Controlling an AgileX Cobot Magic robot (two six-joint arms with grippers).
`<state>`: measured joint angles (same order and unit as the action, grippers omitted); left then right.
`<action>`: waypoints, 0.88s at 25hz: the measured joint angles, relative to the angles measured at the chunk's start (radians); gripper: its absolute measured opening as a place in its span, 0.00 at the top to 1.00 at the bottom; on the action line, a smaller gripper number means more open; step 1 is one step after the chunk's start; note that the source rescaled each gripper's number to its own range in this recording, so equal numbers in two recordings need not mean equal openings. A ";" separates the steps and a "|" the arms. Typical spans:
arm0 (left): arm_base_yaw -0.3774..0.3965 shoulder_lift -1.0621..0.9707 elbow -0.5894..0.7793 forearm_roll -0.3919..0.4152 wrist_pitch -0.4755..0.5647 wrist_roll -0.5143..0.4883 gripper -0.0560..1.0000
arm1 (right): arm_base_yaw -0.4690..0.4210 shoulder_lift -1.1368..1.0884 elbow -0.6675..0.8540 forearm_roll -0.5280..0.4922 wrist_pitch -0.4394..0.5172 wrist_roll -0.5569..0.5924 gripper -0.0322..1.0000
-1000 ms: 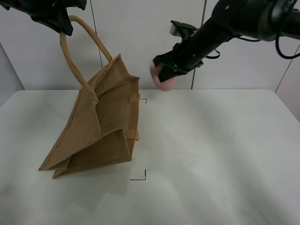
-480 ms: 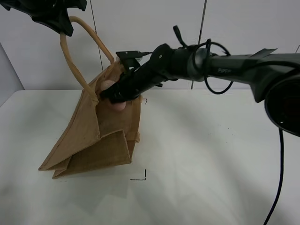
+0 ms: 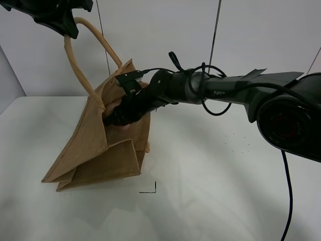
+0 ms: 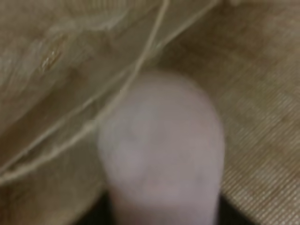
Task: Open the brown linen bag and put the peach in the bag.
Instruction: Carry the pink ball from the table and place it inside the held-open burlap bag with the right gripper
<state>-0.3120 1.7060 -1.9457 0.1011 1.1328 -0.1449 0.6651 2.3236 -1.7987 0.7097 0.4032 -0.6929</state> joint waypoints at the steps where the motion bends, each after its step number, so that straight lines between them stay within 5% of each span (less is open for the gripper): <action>1: 0.000 0.000 0.000 0.000 0.000 0.001 0.95 | 0.000 0.000 0.000 0.000 0.000 -0.001 0.35; 3: 0.000 0.000 0.000 0.000 0.000 0.004 0.95 | 0.000 0.000 0.000 -0.001 0.010 -0.003 0.12; 6: 0.000 0.000 0.000 0.000 0.000 0.005 0.95 | 0.000 -0.003 -0.008 -0.032 0.053 0.005 0.03; 10: 0.000 0.000 0.000 -0.001 0.000 0.005 0.95 | -0.014 -0.011 -0.070 -0.132 0.195 0.115 0.00; 18: 0.000 0.000 0.000 -0.001 0.000 0.007 0.95 | -0.105 -0.075 -0.250 -0.441 0.681 0.420 0.00; 22: 0.000 0.000 0.000 -0.001 0.000 0.007 0.95 | -0.156 -0.077 -0.271 -0.513 0.790 0.519 0.00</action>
<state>-0.3120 1.7060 -1.9457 0.1002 1.1328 -0.1380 0.5093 2.2465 -2.0700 0.1965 1.1928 -0.1737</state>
